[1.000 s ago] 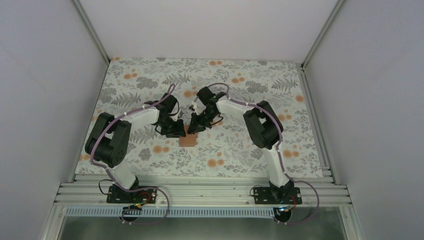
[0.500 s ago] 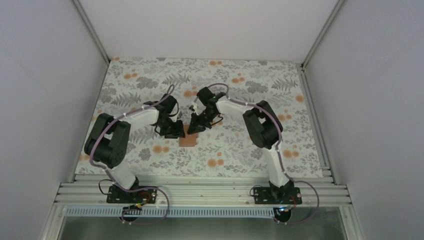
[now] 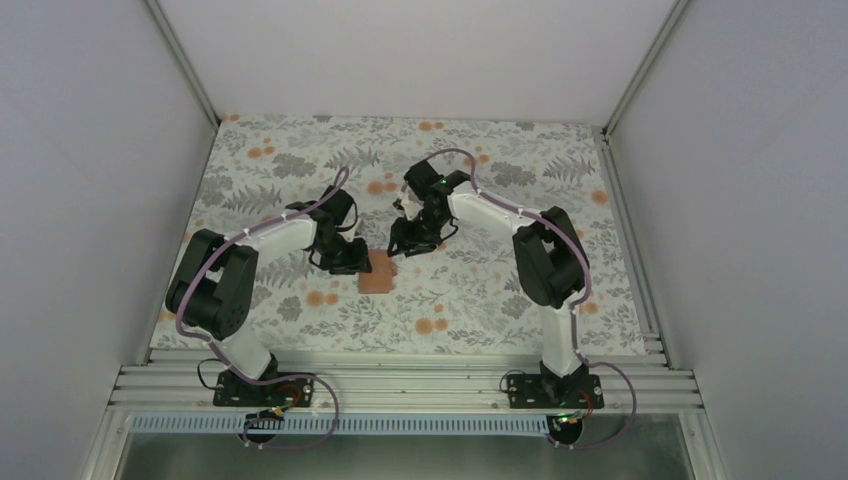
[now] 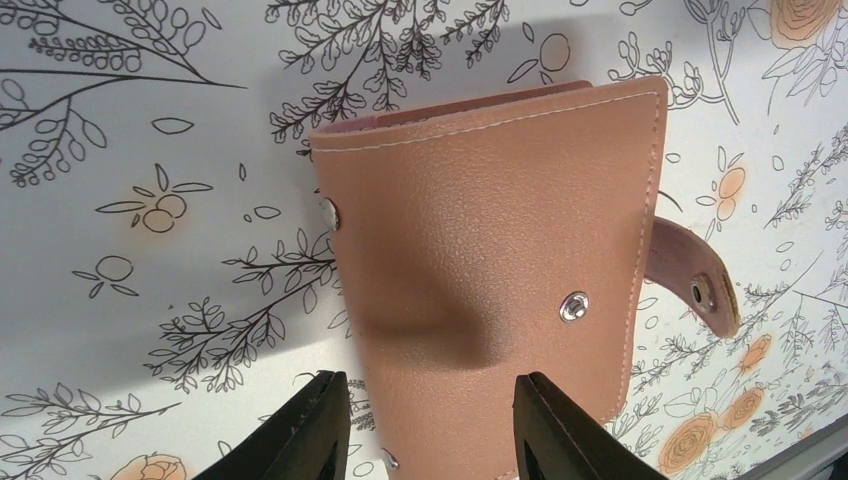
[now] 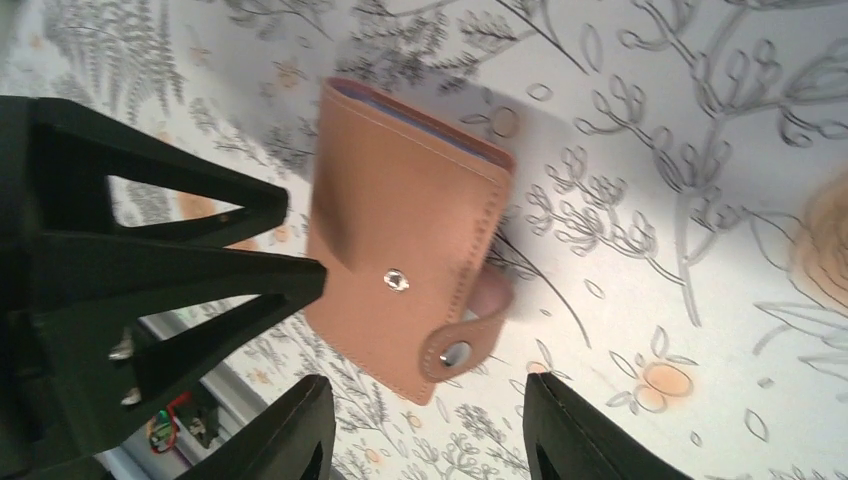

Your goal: Put the credit cards into the card holder

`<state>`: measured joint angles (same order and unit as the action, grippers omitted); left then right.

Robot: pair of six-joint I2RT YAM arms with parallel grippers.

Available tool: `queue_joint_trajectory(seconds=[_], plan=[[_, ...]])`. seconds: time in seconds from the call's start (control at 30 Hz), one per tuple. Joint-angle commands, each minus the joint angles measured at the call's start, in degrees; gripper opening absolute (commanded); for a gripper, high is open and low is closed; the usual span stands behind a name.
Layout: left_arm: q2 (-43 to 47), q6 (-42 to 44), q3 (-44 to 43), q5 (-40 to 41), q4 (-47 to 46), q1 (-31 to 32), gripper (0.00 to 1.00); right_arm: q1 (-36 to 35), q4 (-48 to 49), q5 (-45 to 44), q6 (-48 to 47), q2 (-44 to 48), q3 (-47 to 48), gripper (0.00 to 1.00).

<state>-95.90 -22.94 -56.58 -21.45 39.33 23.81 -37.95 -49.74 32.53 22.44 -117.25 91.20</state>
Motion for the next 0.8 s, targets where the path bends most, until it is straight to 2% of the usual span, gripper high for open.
queue_joint_trajectory(seconds=[0.0, 0.37, 0.63, 0.77], plan=[[0.0, 0.8, -1.2, -0.3, -0.9, 0.5, 0.42, -1.4, -4.6, -5.8, -1.0, 0.0, 1.1, 0.50], [0.5, 0.9, -0.2, 0.2, -0.5, 0.6, 0.42, -4.7, -8.7, -10.2, -1.0, -4.9, 7.2, 0.45], [0.9, 1.1, 0.0, 0.6, -0.2, 0.6, 0.42, -5.6, -9.5, -10.7, -0.7, -6.8, 8.7, 0.24], [1.1, 1.1, 0.2, 0.7, -0.2, 0.6, 0.41, -5.8, -9.6, -11.1, -0.4, -7.1, 8.7, 0.21]])
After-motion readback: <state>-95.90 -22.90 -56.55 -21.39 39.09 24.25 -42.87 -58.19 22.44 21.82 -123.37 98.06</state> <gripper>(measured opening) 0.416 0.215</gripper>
